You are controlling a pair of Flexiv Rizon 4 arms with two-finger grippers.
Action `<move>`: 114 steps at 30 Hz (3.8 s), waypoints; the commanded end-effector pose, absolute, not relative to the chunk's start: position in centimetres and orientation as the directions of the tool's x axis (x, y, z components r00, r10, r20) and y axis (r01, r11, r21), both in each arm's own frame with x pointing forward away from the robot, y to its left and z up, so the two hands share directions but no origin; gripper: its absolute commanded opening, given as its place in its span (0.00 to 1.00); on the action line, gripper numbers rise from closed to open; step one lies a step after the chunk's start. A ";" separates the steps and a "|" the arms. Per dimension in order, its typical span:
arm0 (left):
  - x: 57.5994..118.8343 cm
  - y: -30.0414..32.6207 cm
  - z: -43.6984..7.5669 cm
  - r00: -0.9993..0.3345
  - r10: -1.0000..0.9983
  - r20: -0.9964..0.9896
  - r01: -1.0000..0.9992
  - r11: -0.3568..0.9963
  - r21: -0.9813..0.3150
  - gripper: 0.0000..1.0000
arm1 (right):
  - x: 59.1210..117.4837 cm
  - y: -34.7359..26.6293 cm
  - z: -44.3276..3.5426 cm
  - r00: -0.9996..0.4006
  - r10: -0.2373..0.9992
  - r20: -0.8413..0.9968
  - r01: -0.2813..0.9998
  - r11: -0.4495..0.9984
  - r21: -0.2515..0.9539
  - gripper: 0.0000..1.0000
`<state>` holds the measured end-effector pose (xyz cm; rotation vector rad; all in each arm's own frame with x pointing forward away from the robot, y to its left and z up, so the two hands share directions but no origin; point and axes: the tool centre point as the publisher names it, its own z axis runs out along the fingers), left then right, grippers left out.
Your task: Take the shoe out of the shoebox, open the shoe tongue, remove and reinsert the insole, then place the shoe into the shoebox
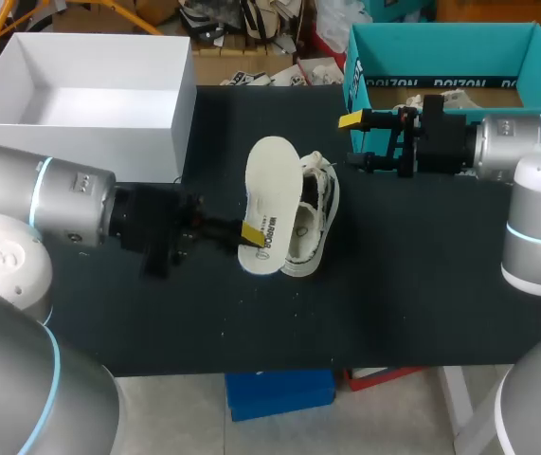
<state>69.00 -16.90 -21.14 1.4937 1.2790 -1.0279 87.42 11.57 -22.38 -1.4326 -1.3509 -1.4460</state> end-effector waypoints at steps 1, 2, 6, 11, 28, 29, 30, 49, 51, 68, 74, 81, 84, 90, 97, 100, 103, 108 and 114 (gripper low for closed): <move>71.2 -18.4 -22.1 0.119 0.237 -0.964 0.992 -0.070 0.106 0.00 | 87.4 11.7 -22.5 -0.158 0.193 0.968 0.953 -0.229 0.201 1.00; 71.6 -18.5 -22.3 0.117 0.231 -0.966 0.992 -0.062 0.106 0.00 | 87.4 11.7 -22.5 -0.158 0.193 0.968 0.953 -0.229 0.201 1.00; 73.2 -18.8 -23.0 0.134 0.216 -0.967 0.991 -0.048 0.127 0.00 | 87.4 11.7 -22.5 -0.158 0.193 0.968 0.953 -0.229 0.201 1.00; 75.0 -19.5 -23.8 0.154 0.216 -0.964 0.988 -0.048 0.147 0.00 | 87.4 11.7 -22.5 -0.158 0.193 0.968 0.953 -0.229 0.201 1.00; 78.9 -20.3 -25.6 0.231 0.218 -0.948 0.973 -0.034 0.229 0.00 | 87.4 11.7 -22.5 -0.158 0.193 0.968 0.953 -0.229 0.201 1.00; 79.0 -20.3 -25.6 0.233 0.217 -0.948 0.972 -0.034 0.231 0.00 | 87.4 11.7 -22.5 -0.158 0.193 0.968 0.953 -0.229 0.201 1.00; 79.0 -20.3 -25.6 0.232 0.216 -0.948 0.972 -0.032 0.231 0.00 | 87.4 11.7 -22.5 -0.158 0.193 0.968 0.953 -0.229 0.201 1.00; 79.0 -20.2 -25.7 0.222 0.228 -0.948 0.975 -0.026 0.222 0.00 | 87.1 12.2 -23.8 -0.177 0.142 0.974 0.966 -0.162 0.199 1.00; 79.0 -20.2 -25.7 0.222 0.228 -0.948 0.975 -0.026 0.222 0.00 | 86.8 12.5 -24.3 -0.200 0.128 0.971 0.968 -0.125 0.216 1.00; 79.0 -20.2 -25.7 0.222 0.228 -0.948 0.975 -0.026 0.222 0.00 | 87.1 15.4 -25.2 -0.186 0.112 0.976 0.983 0.015 0.185 1.00; 79.0 -20.2 -25.7 0.222 0.228 -0.948 0.975 -0.026 0.222 0.00 | 87.4 16.4 -25.1 -0.179 0.116 0.977 0.984 0.027 0.177 1.00; 79.0 -20.2 -25.7 0.222 0.228 -0.948 0.975 -0.026 0.222 0.00 | 87.7 17.5 -25.0 -0.175 0.115 0.978 0.984 0.039 0.171 1.00; 79.0 -20.2 -25.7 0.222 0.228 -0.948 0.975 -0.026 0.222 0.00 | 87.8 17.6 -24.9 -0.176 0.117 0.977 0.984 0.049 0.171 1.00; 79.0 -20.2 -25.7 0.222 0.228 -0.948 0.975 -0.026 0.222 0.00 | 87.9 17.7 -24.8 -0.176 0.126 0.976 0.984 0.056 0.170 0.00; 79.0 -20.2 -25.7 0.222 0.228 -0.948 0.975 -0.026 0.222 0.00 | 87.9 17.7 -24.8 -0.176 0.126 0.976 0.984 0.056 0.170 0.00; 79.0 -20.2 -25.7 0.222 0.228 -0.948 0.975 -0.026 0.222 0.00 | 87.9 17.7 -24.8 -0.176 0.126 0.976 0.984 0.056 0.170 0.00; 79.0 -20.2 -25.7 0.222 0.228 -0.948 0.975 -0.026 0.222 0.00 | 87.9 17.7 -24.8 -0.176 0.126 0.976 0.984 0.056 0.170 0.00; 79.0 -20.2 -25.5 0.215 0.225 -0.950 0.977 -0.042 0.211 0.00 | 87.9 17.7 -24.8 -0.176 0.126 0.976 0.984 0.056 0.170 0.00; 79.2 -19.5 -24.2 0.143 0.322 -0.936 0.989 -0.015 0.146 1.00 | 87.9 17.7 -24.8 -0.176 0.126 0.976 0.984 0.056 0.170 0.00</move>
